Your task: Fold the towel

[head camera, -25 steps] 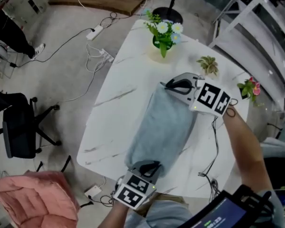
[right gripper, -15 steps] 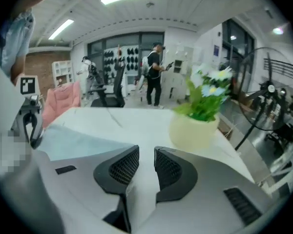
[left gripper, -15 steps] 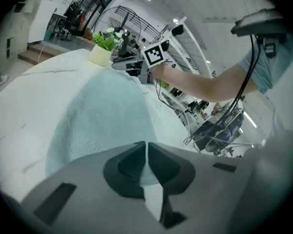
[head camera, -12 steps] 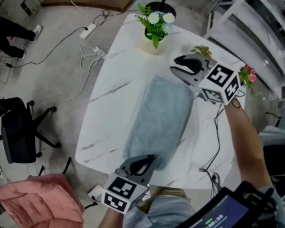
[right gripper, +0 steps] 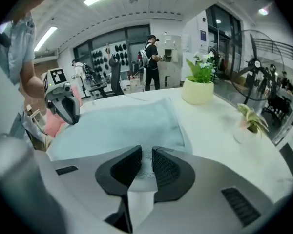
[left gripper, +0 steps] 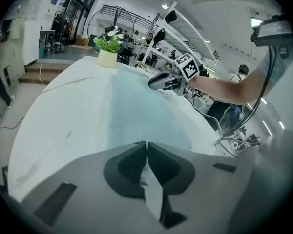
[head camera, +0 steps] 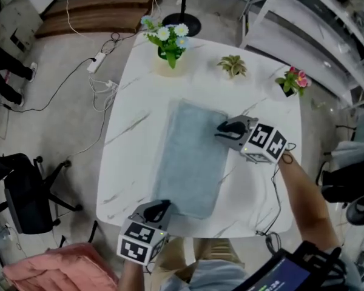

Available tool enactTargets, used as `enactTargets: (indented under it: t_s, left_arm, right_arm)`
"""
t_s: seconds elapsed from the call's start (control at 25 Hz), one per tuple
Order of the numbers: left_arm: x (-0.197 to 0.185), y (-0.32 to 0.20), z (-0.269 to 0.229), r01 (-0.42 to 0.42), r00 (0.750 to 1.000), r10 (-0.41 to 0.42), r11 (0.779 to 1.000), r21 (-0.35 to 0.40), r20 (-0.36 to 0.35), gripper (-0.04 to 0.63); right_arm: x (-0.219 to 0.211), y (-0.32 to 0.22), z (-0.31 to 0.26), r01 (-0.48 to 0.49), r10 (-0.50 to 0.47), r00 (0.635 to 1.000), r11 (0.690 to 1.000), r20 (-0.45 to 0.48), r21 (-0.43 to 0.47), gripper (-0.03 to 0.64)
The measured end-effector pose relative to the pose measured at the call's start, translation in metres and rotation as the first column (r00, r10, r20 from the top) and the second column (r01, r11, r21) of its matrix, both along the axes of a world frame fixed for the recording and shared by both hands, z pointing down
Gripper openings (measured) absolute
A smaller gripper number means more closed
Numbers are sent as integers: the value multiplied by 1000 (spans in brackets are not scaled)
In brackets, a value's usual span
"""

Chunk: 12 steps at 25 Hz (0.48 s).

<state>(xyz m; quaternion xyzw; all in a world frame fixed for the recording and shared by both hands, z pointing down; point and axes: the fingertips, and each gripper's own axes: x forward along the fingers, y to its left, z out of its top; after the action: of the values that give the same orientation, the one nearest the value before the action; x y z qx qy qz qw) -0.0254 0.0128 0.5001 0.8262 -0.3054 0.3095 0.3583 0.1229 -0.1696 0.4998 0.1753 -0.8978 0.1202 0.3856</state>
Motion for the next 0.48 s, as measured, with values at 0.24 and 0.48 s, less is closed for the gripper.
enactTargets:
  t_s: [0.24, 0.48]
  left_arm:
    - [0, -1, -3, 12, 1000, -13, 1000, -24, -11, 17]
    - [16, 0, -52, 52, 990, -53, 999, -10, -127, 17]
  right_arm:
    - [13, -10, 6, -62, 71, 994, 993, 87, -105, 95]
    - [12, -45, -51, -85, 103, 985, 988, 137, -132, 206]
